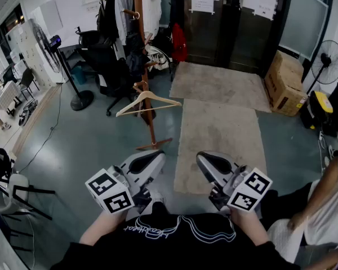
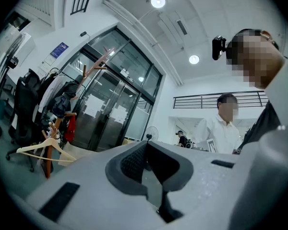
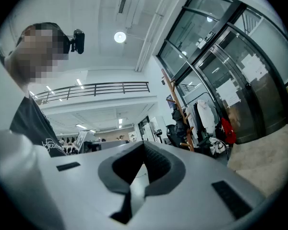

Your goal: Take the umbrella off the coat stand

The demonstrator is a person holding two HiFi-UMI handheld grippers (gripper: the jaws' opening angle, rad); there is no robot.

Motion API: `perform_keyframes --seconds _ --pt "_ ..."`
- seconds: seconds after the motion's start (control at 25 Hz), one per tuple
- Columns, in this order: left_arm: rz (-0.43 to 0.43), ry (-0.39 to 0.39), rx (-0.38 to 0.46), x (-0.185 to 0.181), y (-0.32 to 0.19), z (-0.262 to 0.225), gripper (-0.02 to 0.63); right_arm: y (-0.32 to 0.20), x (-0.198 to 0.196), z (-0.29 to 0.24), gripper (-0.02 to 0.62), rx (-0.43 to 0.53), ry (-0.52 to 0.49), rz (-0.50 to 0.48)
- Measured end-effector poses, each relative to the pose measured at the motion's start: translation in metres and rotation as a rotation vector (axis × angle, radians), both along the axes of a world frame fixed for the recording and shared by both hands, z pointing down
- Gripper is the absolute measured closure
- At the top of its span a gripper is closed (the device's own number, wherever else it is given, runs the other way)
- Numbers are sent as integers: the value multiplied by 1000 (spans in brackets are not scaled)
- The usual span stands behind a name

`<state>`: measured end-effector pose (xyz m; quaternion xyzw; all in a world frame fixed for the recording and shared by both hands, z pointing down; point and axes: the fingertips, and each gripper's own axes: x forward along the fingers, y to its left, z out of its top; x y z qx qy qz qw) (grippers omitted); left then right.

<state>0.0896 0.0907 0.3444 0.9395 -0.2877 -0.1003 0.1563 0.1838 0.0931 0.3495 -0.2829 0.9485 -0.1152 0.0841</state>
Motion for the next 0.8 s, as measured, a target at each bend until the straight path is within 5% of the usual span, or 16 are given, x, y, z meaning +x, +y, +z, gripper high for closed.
perform_keyframes --seconds 0.48,0.8 --pt "-70 -22 35 -28 12 -2 600 6 -14 -7 594 33 -4 -21" --pt "-124 -40 98 -51 -25 -12 560 -23 -25 -10 592 48 10 3"
